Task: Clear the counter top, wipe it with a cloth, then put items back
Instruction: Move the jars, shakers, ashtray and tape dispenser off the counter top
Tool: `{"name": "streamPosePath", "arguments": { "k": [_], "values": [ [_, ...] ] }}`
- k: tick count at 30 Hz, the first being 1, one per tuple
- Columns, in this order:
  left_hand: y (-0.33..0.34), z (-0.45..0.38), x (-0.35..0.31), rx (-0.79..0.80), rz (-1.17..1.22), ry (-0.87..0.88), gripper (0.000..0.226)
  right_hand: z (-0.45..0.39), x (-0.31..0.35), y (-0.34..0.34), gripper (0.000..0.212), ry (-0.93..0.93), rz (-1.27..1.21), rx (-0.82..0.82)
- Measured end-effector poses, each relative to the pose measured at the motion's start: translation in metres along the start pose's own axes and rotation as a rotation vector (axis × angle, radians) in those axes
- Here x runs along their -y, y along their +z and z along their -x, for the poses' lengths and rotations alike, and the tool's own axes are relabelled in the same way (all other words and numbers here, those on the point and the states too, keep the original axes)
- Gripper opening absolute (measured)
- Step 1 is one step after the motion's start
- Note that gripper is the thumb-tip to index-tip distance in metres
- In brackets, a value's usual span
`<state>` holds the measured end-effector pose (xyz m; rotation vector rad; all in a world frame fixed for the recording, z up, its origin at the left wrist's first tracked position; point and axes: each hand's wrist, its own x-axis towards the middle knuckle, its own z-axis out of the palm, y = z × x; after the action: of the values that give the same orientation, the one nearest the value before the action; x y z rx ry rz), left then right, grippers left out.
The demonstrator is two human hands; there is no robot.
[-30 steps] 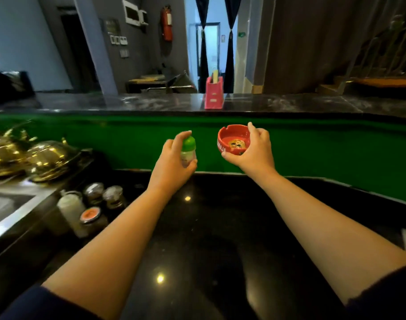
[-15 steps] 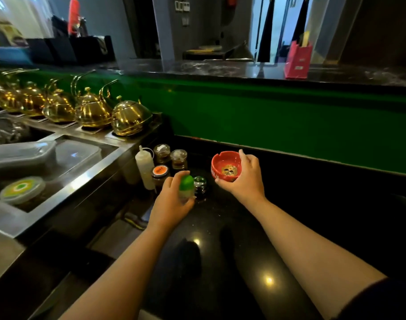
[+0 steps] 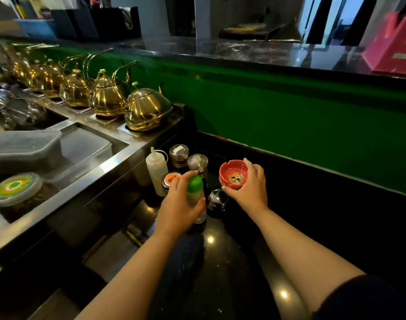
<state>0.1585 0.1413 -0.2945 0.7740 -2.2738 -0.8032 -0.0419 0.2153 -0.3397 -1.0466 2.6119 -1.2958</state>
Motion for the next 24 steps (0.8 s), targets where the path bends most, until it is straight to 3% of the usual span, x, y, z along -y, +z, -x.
{"name": "streamPosePath", "arguments": {
  "k": [9,24],
  "values": [
    [0.024,-0.021,0.014,-0.015,0.028,-0.031,0.066,-0.042,-0.037,0.045,0.104,0.115,-0.039,0.072],
    [0.046,-0.020,0.009,0.057,0.050,-0.013,0.066,-0.045,-0.055,0.056,0.111,0.154,-0.019,0.151]
  ]
}}
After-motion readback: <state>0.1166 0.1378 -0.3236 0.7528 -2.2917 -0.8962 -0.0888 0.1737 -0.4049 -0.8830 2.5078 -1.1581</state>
